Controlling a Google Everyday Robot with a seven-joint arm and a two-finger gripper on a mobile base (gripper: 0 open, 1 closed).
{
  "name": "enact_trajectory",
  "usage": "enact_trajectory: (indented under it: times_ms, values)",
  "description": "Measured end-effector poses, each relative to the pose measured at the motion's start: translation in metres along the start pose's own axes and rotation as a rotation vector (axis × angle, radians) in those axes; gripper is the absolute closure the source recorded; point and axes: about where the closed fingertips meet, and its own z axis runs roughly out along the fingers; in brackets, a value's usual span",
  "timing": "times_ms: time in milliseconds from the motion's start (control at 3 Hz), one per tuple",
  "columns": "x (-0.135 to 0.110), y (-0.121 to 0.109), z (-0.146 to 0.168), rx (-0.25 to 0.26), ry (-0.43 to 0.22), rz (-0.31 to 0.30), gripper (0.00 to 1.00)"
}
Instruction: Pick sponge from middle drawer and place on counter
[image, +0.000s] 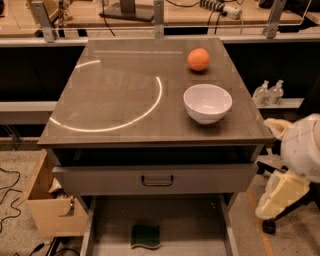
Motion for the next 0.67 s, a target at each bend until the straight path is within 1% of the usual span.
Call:
enact_trajectory:
  times_ms: [333, 667]
  values:
    - [0.018, 0.04, 0.064, -0.03, -0.077, -0.021, 0.0]
    - [0.03, 0.064, 0.115, -0.023, -0.139, -0.039, 0.0]
